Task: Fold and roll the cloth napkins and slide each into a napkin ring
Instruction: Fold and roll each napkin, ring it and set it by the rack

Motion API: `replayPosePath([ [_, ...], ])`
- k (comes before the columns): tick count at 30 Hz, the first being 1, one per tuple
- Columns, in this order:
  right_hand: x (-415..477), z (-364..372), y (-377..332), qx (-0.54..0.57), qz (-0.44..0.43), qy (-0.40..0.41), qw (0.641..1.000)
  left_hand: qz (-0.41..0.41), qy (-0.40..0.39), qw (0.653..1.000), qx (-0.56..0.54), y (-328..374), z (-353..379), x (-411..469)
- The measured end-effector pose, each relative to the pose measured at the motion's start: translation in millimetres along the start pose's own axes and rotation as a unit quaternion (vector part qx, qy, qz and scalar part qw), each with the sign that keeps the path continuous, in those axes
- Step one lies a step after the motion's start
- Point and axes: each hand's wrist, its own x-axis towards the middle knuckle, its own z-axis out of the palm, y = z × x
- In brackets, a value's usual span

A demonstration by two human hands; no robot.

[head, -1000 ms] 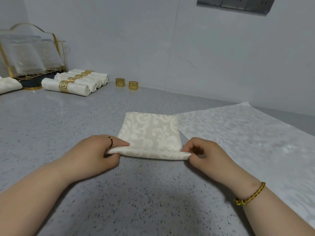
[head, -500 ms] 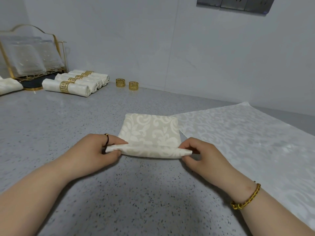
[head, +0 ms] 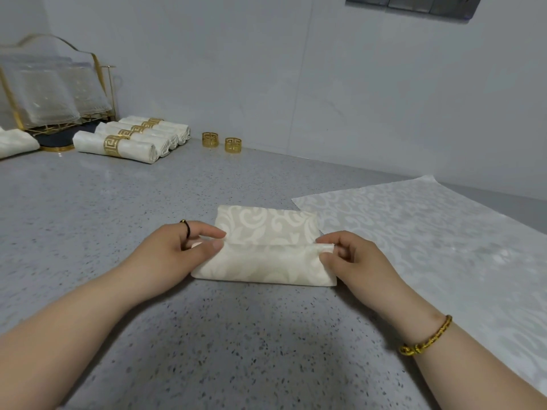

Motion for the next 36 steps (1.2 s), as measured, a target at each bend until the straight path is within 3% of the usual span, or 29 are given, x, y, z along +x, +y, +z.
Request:
replayPosePath([
  [11,3.9,10.5,8.2,-0.115,-0.031,0.077,0.99,0.091,0.103,0.98,0.142,-0.7,6.2,3.8],
  [17,1.8,2.9,6.4,-0.138,-0.082,0.058,0.985,0.13,0.05,0.986,0.096,-6.0,-0.3,-0.7],
  [20,0.4,-3.7,5.0,-0.144,-0.107,0.028,0.983,0.116,-0.02,0.984,0.13,-9.3,-2.2,-1.6],
  [23,-2.8,-11.7,5.0,-0.178,-0.099,-0.063,0.977,0.131,-0.067,0.972,0.184,-12.9,1.2,-0.2],
  [25,-3.2,-13.5,7.2,-0.211,-0.088,-0.1,0.968,0.145,-0.053,0.963,0.219,-16.1,3.5,1.9],
  [27,-3.0,-12.6,6.3,-0.226,-0.082,-0.085,0.967,0.168,-0.022,0.952,0.254,-16.9,5.2,4.1],
  [30,-1.2,-10.3,5.3,-0.224,-0.081,-0.058,0.969,0.222,0.006,0.904,0.365,-20.2,6.7,7.6],
  [32,-0.9,-10.6,3.3,-0.187,-0.064,-0.054,0.979,0.198,0.007,0.91,0.364,-18.1,6.5,8.0],
  [36,-2.4,-18.8,-1.1,-0.109,-0.018,-0.056,0.992,0.123,-0.03,0.961,0.247,-7.6,1.2,1.2],
])
